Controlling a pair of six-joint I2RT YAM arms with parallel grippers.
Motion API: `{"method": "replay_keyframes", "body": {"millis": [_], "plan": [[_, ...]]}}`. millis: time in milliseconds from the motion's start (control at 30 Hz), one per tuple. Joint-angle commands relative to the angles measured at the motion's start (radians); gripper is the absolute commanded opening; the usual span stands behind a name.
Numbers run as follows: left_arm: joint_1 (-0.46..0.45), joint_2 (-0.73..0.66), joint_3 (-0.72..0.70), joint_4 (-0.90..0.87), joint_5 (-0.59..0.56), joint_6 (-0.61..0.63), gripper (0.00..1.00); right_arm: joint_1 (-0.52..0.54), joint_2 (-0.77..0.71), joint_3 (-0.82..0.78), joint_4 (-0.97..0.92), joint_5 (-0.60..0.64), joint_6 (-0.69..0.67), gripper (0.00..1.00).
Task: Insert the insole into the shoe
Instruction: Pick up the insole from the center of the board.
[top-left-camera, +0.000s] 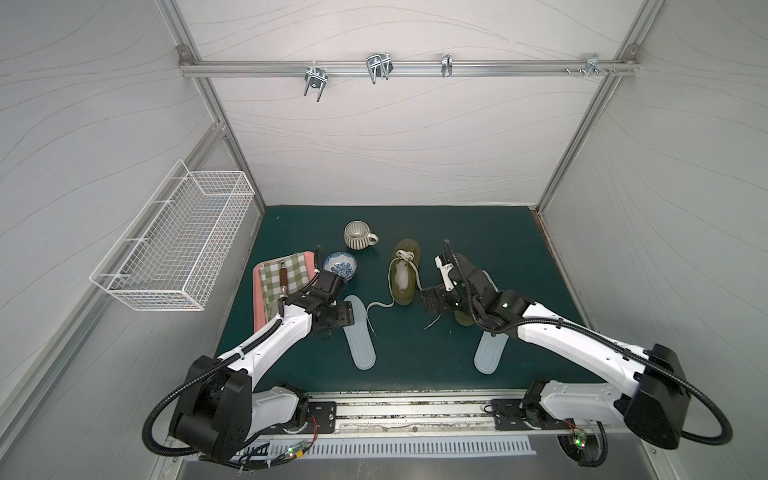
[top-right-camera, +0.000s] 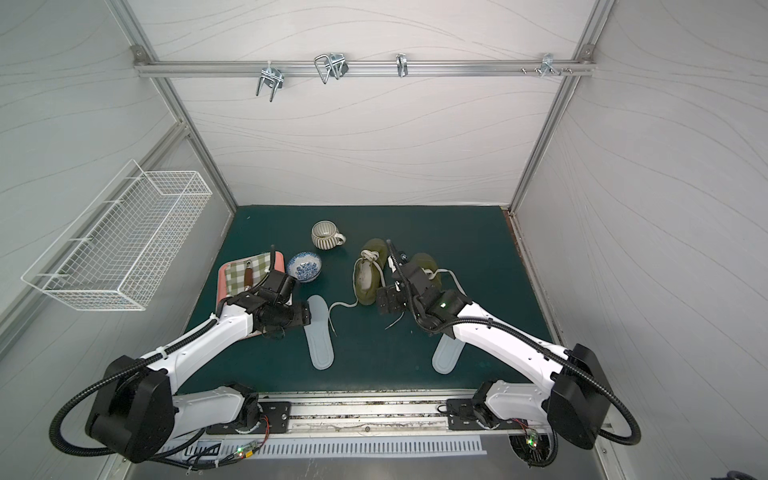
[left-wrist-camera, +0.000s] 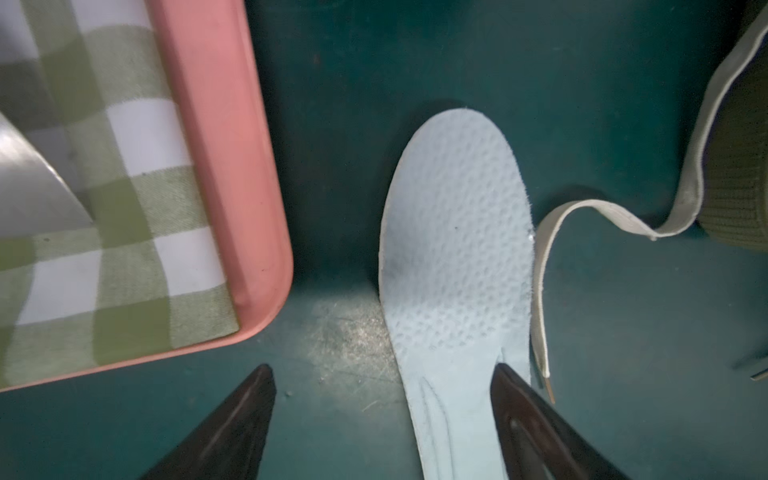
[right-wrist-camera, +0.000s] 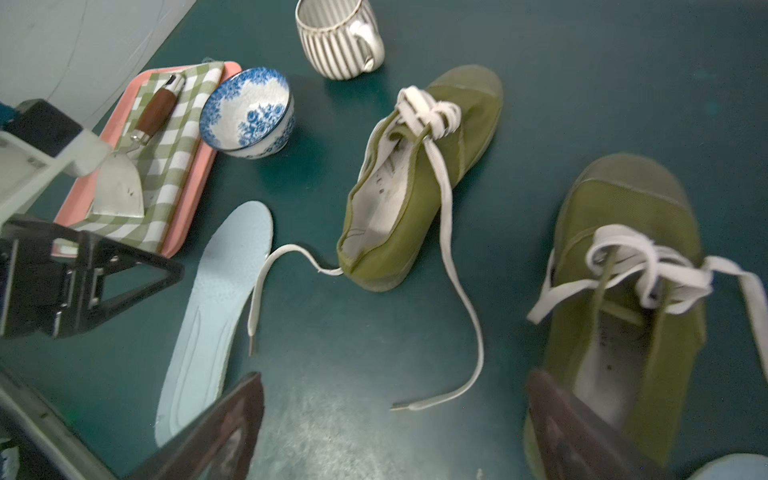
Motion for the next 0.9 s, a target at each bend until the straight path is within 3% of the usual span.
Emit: {"method": "replay_keyframes", "body": {"millis": [0,233,867], "plan": [[0.000,0.054,0.009,0.066,0.038,-0.032,0.77,0.012,0.017,-0.017,0.028,-0.029,0.088,0.99],[0.000,0.179,0.055,0.076,0.018,0.004,0.62,0.013,0.032,-0.022,0.029,-0.018,0.084,0.99],[0.092,0.263,0.042,0.196,0.135,0.024,0.48,0.011,0.078,-0.026,0.047,-0.055,0.085,0.99]]}}
